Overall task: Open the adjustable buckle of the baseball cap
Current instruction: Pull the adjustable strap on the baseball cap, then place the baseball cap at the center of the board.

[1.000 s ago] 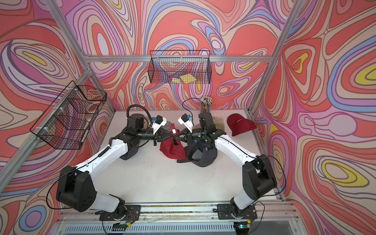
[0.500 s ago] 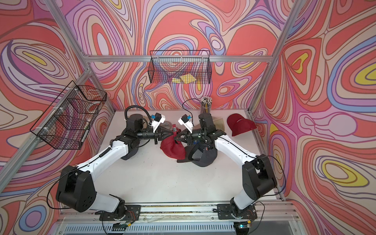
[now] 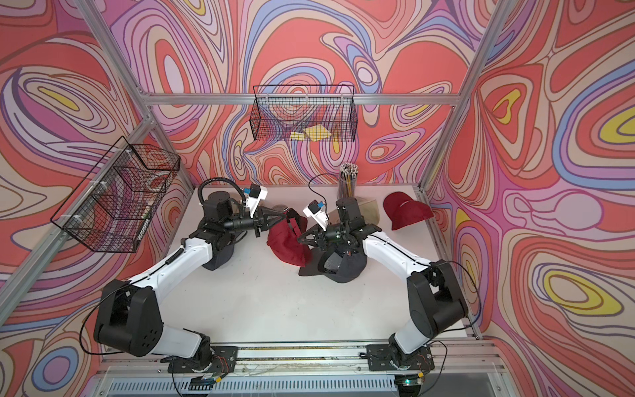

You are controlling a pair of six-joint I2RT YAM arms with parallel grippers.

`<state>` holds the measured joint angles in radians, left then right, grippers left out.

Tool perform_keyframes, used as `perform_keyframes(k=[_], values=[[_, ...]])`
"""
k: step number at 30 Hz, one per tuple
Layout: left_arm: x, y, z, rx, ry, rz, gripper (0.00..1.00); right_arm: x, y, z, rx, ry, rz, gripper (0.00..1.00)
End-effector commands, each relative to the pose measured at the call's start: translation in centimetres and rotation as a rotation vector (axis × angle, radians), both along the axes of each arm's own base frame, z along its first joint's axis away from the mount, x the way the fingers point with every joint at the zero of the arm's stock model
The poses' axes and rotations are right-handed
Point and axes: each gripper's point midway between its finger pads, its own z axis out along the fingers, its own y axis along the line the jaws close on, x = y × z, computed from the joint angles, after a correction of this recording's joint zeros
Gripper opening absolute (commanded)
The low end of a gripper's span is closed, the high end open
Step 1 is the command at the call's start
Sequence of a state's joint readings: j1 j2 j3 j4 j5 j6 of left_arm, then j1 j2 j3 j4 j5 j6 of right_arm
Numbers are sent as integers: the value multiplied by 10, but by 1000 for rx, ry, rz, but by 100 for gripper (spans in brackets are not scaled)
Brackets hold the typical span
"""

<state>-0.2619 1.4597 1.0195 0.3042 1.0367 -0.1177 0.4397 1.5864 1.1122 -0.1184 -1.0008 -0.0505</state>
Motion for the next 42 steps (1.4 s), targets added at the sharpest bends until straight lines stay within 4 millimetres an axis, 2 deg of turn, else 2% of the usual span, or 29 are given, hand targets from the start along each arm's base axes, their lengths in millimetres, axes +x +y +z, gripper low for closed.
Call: perform_keyframes(k=[1,2,3,4,8,10,16,21,27,34,36,42], values=[[-3,-1,18,-27,-47,-18,0,0,-2,-7,-13,10,-13,0],[-4,-1,18,-28,-46,-20,0,0,-2,-7,-15,9,-16,15],[-4,0,19,-28,-45,-19,0,1,-3,-6,-18,3,-26,36],[-4,0,19,-26,-44,-19,0,2,-5,-5,-14,-5,-44,50],[-2,3,18,20,0,22,0,4,-10,7,13,-53,-116,71],[1,8,15,58,34,64,0,7,-14,13,13,-63,-156,75],[17,39,1,222,149,291,0,34,-31,1,-89,-60,-355,81],[29,73,-9,293,225,464,0,53,-47,-13,-189,-67,-481,81],[36,111,-11,353,213,625,0,55,-52,-10,-200,-99,-510,81],[53,149,-37,399,301,740,0,56,-55,-11,-209,-110,-523,80],[56,160,-39,405,293,765,0,57,-55,-13,-212,-108,-528,80],[57,170,-34,387,251,781,0,58,-54,-18,-223,-90,-518,79]])
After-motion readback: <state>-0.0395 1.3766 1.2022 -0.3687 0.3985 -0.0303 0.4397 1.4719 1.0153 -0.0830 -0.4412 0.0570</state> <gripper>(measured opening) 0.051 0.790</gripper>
